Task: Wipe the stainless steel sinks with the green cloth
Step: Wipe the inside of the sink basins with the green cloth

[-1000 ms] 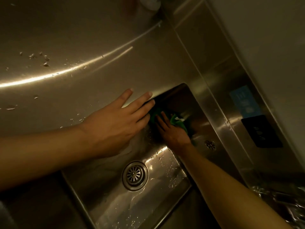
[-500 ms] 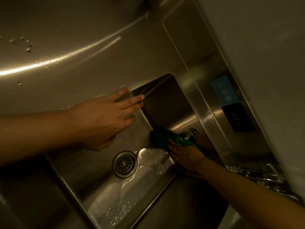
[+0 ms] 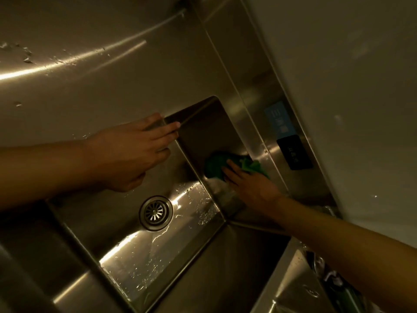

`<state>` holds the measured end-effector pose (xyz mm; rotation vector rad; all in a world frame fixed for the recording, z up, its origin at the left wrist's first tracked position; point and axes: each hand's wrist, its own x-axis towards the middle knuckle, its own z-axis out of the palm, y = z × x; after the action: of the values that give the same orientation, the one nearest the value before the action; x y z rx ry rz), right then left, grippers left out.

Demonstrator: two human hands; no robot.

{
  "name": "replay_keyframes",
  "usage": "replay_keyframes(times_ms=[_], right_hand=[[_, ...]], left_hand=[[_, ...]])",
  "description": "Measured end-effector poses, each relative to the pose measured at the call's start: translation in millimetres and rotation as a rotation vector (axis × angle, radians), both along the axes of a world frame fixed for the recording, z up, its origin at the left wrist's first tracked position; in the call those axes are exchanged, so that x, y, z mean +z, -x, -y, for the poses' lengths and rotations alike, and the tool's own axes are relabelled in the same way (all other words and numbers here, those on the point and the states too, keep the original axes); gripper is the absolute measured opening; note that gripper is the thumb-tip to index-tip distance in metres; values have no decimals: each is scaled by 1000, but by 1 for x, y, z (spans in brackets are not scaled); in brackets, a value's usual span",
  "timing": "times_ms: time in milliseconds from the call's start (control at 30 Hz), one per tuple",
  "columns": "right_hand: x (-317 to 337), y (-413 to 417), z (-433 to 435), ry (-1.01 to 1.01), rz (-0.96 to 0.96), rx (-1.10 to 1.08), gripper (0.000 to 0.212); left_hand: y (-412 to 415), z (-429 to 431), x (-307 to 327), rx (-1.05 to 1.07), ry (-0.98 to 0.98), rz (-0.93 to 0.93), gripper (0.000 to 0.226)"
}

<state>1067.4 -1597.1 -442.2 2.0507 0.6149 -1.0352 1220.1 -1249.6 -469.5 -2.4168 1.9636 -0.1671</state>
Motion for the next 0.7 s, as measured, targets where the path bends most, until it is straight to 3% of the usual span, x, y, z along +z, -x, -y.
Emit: replay_keyframes(times_ms=[200,267,433,567,700], right_hand=[[-51,-36,-17,-52,137,11,75],[-78,-28,-16,-79,100,-23,78],[-131,22,-6,6,-30,-171,62],[-130,66,10,54,-164,-249,54],[-109,94,21,115,-300,-187,50]], left_hand=[[-2,2,-3,-20,22,-23,69],[-2,3,-7,-17,20,-18,69],[-4,6,-10,4,-2,-11,77],[-4,7,-5,4,-30,-32,77],[-2,6,-7,21,-39,-21,78]])
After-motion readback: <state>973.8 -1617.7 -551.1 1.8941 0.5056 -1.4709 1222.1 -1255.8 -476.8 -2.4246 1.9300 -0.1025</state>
